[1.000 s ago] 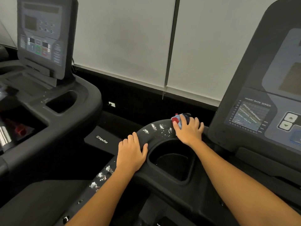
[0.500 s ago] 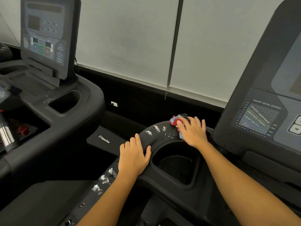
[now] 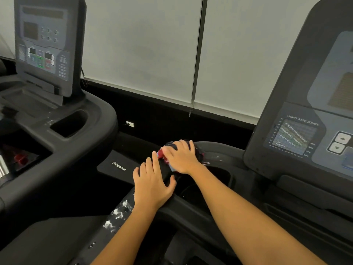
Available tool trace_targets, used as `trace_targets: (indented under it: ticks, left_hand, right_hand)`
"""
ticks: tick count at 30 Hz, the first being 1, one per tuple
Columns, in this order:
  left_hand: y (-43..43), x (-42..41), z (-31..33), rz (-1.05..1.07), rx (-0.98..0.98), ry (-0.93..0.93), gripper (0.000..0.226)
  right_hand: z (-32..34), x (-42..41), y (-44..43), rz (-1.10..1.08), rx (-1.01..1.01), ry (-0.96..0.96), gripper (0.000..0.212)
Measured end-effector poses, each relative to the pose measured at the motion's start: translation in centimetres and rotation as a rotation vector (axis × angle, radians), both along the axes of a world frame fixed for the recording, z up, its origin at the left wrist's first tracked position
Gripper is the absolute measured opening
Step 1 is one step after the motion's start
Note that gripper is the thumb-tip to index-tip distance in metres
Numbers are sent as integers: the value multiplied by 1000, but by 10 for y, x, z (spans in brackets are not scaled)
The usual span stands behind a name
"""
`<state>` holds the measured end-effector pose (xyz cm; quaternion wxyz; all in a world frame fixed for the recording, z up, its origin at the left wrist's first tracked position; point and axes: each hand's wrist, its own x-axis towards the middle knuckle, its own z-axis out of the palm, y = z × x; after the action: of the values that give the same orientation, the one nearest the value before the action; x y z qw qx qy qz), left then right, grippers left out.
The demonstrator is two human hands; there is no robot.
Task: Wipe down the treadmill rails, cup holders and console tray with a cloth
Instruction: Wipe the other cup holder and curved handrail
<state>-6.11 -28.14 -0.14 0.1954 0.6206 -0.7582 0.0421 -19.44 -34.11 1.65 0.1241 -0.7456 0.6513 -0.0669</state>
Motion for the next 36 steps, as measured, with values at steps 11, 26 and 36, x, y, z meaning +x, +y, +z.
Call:
trace_targets:
  ticks: [11, 26, 36]
  left_hand:
    - [1, 3, 4, 38, -3, 131, 76]
    - [5, 5, 10, 49, -18, 351, 67]
    - [0, 3, 8, -6, 31, 305, 69]
  right_hand:
    - [0, -42, 1, -307, -29, -41, 50]
    - [-5, -6, 20, 103, -126, -6, 49]
    - [-7, 2, 25, -68, -124, 18, 56]
